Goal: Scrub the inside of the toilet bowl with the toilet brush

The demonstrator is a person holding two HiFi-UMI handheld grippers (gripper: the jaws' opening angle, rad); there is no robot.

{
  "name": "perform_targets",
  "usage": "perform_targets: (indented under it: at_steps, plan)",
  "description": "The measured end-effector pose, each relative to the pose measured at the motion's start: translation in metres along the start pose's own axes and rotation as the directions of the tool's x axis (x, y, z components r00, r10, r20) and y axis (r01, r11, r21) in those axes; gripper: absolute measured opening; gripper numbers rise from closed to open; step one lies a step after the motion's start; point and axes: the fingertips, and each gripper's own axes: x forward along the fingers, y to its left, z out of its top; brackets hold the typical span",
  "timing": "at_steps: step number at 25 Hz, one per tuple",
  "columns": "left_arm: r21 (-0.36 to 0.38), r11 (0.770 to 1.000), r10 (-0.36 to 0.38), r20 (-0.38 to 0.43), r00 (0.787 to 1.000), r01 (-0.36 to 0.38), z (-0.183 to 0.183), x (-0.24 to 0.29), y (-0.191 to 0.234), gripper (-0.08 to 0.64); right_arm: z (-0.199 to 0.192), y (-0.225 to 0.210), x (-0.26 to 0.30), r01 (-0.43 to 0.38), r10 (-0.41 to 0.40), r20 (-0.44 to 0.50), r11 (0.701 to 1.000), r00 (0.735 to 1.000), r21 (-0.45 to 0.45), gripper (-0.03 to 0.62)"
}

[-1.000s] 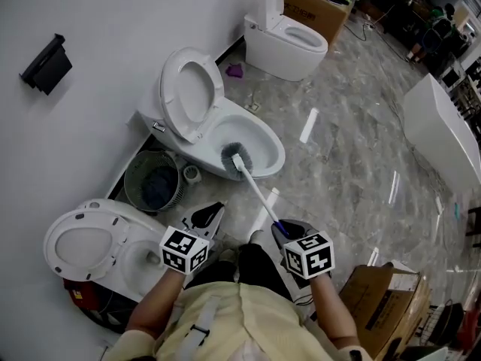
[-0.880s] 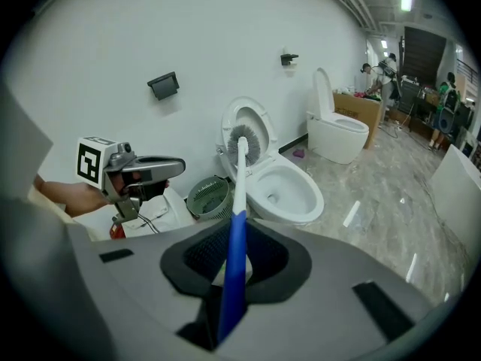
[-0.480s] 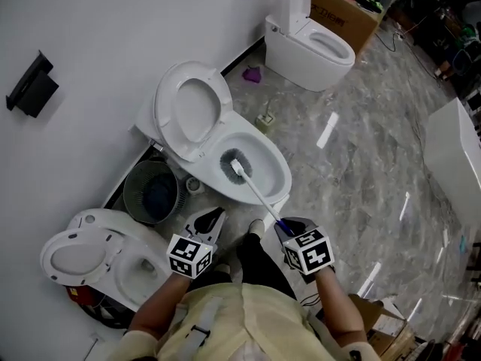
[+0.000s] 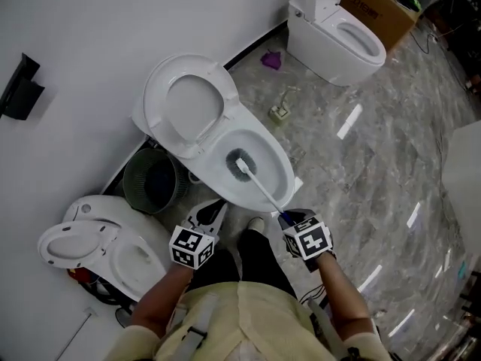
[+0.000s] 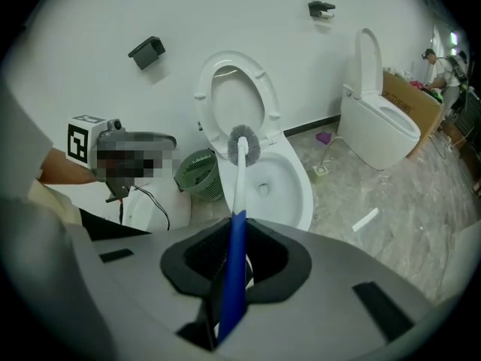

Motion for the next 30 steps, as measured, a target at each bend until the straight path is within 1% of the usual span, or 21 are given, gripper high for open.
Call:
perform_targets:
  at_steps: [2,6,10,11,14,17,19,22,27,30]
  plan:
    - [-0.013,1.0,0.022,-0.016,1.0,-0.022,-0.006,0.011,0.006,0.032,-0.002,-0.011,0.013,-0.015,0.015,-0.023,1.0,1.0,-0.003,0.071]
    - [-0.039,0.997,0.059,-0.076,0.995,-0.062,-0.033,0.033,0.016,0.032,-0.017,-0.031,0.041,-0.035,0.036,-0.11,0.999,0.993,0.014,0.071]
    - [-0.114,0.986,0.104,-0.127,0.986,-0.119,-0.062,0.05,0.033,0.032,-0.032,-0.042,0.076,-0.055,0.059,-0.167,0.998,0.984,0.032,0.072]
    - [-0.115,0.986,0.108,-0.142,0.984,-0.124,-0.067,0.054,0.037,0.032,-0.037,-0.046,0.087,-0.052,0.058,-0.181,0.998,0.982,0.042,0.071]
    - [-0.08,0.991,0.093,-0.18,0.979,-0.109,-0.081,0.069,0.045,0.032,-0.054,-0.062,0.121,-0.02,0.04,-0.231,0.996,0.972,0.086,0.071]
    - [-0.044,0.994,0.084,-0.214,0.973,-0.096,-0.097,0.083,0.056,0.032,-0.068,-0.069,0.15,0.009,0.024,-0.297,0.994,0.955,0.11,0.071]
    - [-0.024,0.996,0.083,-0.241,0.967,-0.091,-0.105,0.091,0.065,0.032,-0.069,-0.071,0.164,0.026,0.014,-0.323,0.993,0.946,0.119,0.071]
    - [-0.012,0.997,0.071,-0.247,0.967,-0.076,-0.108,0.103,0.074,0.032,-0.066,-0.075,0.184,0.042,0.004,-0.334,0.991,0.943,0.13,0.071]
    - [-0.012,0.998,0.059,-0.259,0.964,-0.064,-0.118,0.118,0.092,0.032,-0.072,-0.086,0.213,0.093,-0.043,-0.391,0.989,0.919,0.112,0.071]
    - [-0.021,0.998,0.047,-0.266,0.963,-0.054,-0.12,0.127,0.103,0.032,-0.07,-0.093,0.224,0.12,-0.075,-0.414,0.989,0.907,0.084,0.071]
